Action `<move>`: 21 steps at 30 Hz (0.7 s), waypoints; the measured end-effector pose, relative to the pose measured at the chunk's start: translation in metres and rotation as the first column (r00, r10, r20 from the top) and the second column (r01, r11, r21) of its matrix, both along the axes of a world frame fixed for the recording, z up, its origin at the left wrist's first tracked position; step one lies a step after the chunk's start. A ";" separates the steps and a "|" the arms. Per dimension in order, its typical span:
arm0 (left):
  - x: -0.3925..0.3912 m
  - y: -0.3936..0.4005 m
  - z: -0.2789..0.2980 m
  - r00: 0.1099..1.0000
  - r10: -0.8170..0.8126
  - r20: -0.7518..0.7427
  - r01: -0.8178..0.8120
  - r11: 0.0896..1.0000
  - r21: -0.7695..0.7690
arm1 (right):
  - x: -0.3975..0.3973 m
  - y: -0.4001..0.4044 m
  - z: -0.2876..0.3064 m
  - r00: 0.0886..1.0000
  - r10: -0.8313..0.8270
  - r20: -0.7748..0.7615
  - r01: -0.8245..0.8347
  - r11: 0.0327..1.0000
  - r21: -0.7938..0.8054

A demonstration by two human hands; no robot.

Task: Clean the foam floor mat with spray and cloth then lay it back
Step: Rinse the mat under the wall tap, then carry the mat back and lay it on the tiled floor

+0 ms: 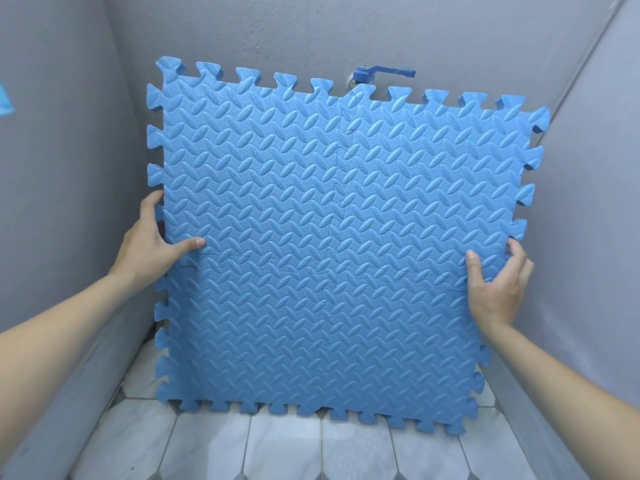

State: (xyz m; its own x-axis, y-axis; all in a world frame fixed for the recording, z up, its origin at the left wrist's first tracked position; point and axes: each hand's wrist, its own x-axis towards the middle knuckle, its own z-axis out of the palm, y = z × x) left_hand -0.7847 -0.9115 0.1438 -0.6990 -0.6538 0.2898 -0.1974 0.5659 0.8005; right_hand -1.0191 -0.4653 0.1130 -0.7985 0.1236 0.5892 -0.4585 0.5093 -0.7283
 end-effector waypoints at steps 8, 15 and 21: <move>0.001 0.007 0.012 0.974 0.135 -0.182 -0.163 0.976 -0.146 | -0.001 -0.008 0.025 0.993 -0.040 -0.108 0.025 0.990 -0.136; -0.020 0.005 0.114 0.979 0.174 -0.105 -0.193 0.959 -0.207 | -0.029 -0.008 0.132 0.998 -0.045 -0.038 0.044 0.998 -0.042; -0.011 -0.013 0.298 0.970 0.244 0.016 -0.238 0.957 -0.165 | -0.041 -0.035 0.348 0.964 0.072 0.254 -0.104 0.988 0.112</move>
State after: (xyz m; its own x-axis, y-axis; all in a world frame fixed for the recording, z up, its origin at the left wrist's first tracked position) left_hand -0.7958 -0.9249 0.4421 -0.5383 -0.7512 0.3821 -0.3708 0.6182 0.6930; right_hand -1.0601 -0.4999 0.4609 -0.9261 -0.0151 0.3769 -0.3181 0.5681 -0.7590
